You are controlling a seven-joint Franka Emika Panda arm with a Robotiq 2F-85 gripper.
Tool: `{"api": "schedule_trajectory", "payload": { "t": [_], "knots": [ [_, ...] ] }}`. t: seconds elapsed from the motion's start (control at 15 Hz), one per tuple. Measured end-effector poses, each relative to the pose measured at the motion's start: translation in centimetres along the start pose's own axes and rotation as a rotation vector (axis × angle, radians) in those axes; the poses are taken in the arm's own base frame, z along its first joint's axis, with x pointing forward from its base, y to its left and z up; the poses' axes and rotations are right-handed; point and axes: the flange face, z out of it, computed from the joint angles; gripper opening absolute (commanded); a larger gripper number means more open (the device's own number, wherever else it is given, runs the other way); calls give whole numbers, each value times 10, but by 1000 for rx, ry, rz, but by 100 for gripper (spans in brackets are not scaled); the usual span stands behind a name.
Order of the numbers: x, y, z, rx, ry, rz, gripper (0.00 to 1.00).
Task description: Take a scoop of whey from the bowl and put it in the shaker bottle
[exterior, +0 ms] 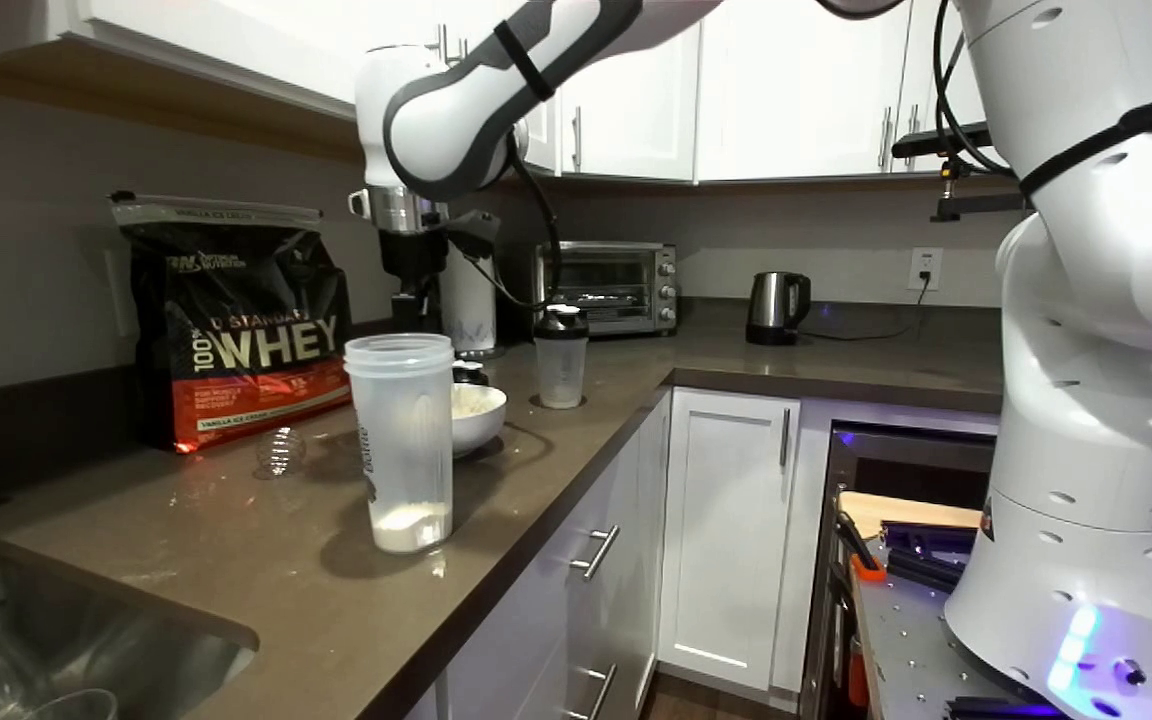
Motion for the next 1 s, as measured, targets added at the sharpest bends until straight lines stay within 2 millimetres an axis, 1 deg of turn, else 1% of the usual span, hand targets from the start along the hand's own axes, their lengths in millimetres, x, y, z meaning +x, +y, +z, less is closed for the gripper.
{"api": "schedule_trajectory", "payload": {
  "t": [0.27,0.53,1.0],
  "knots": [
    [-2,4,10,-82,20,-47,100],
    [-8,7,17,-138,-4,-47,100],
    [-13,13,17,-149,-10,22,100]
  ]
}}
